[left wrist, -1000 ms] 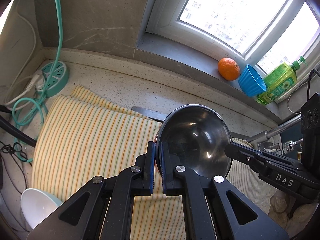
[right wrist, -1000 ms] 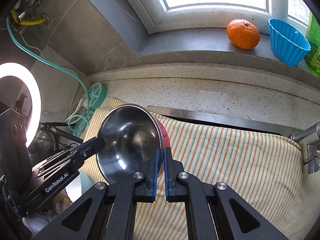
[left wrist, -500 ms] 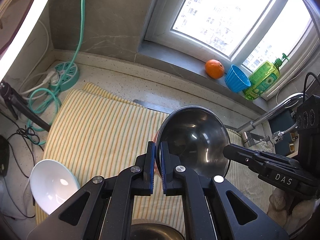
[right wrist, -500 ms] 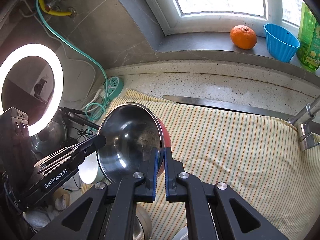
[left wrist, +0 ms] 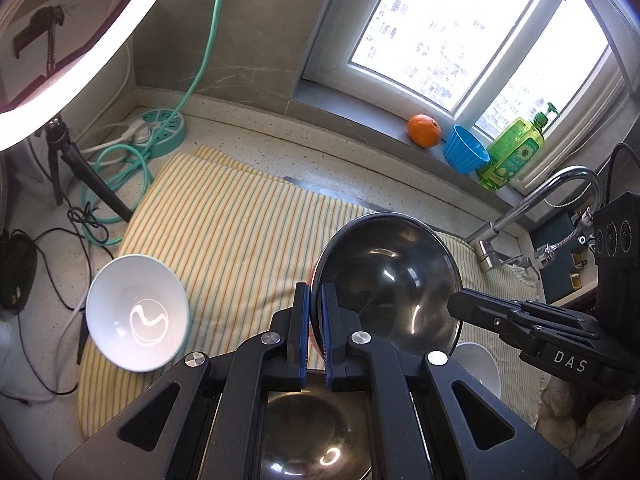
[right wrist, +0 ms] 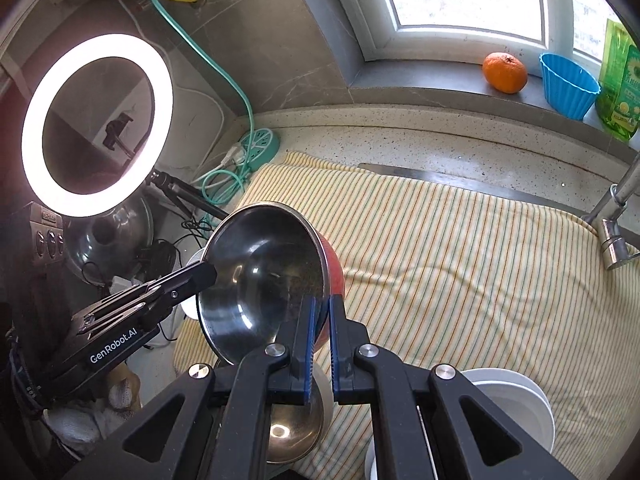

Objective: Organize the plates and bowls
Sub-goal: 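Lift the red bowl with both grippers and carry it toward the steel bowl, then lower the red bowl into the large steel bowl with both grippers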

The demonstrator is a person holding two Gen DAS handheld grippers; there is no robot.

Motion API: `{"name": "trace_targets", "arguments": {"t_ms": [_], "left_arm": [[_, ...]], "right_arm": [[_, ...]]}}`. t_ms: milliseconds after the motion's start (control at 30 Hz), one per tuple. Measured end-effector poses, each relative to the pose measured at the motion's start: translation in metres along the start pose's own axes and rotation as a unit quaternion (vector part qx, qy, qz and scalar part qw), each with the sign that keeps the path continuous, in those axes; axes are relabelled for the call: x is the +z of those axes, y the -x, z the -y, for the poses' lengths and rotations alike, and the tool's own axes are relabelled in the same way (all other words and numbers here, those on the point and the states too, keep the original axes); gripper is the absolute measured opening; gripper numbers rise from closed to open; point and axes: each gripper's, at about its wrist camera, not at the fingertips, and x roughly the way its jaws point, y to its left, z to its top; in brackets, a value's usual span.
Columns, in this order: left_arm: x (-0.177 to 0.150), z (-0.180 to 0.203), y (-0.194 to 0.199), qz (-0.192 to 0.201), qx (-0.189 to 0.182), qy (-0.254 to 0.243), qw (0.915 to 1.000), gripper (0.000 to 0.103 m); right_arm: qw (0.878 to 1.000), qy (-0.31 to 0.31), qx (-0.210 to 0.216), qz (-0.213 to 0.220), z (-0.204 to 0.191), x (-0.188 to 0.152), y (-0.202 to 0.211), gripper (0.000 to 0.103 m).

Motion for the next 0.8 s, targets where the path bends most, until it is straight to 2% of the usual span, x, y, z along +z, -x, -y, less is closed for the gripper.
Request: {"name": "trace_targets", "arguments": {"t_ms": [400,800], "left_arm": [[-0.043,-0.016,0.020,-0.015,-0.005,0.013,0.9998,0.004],[-0.075,-0.031,0.016,-0.042,0.005,0.019,0.9989,0.004]], "right_arm": [[1.000,0.016,0.003,-0.010,-0.023,-0.048,0.000,0.007],[0.999,0.006,-0.002,-0.040,-0.030,-0.085,-0.021,0.007]]}}
